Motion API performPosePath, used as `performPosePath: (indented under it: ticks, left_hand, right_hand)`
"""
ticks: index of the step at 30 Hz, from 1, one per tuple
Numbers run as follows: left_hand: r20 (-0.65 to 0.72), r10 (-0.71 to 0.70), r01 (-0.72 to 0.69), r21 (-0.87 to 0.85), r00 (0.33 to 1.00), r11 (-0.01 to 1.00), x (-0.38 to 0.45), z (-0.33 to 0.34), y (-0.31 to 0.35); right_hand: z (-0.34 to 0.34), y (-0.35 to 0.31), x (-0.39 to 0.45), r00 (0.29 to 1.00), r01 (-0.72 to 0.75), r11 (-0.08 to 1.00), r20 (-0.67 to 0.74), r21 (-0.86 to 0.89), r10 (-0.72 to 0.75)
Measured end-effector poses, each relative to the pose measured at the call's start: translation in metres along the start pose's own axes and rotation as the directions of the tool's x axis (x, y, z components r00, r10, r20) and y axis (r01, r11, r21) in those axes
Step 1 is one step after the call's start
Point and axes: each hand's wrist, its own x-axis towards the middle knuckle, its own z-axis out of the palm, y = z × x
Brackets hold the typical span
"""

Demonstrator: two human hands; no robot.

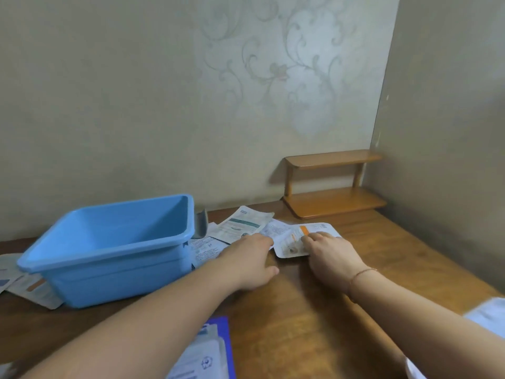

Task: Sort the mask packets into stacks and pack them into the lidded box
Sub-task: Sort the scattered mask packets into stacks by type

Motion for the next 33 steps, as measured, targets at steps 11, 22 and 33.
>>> performPosePath:
  ticks: [11,22,33]
  left_hand:
    - [-0.009,0.037,-0.037,0.010,0.999,0.999,0.010,0.028,-0.004]
    - [0.152,0.342,-0.354,0.059,0.927,0.933,-0.023,0.026,0.013]
    - [-0.152,-0.026,-0.133,-0.927,0.988,0.352,-0.074,-0.008,0.032]
  right_hand:
    - [0.012,0.020,-0.023,0.948,0.318,0.947,-0.010,-0.049,-0.318]
    - [-0.005,0.027,-0.097,0.917,0.378,0.926,-0.140,0.002,-0.374]
    - [-0.086,0.018,-0.130,0.941,0.087,0.277,-0.170,0.957,0.294]
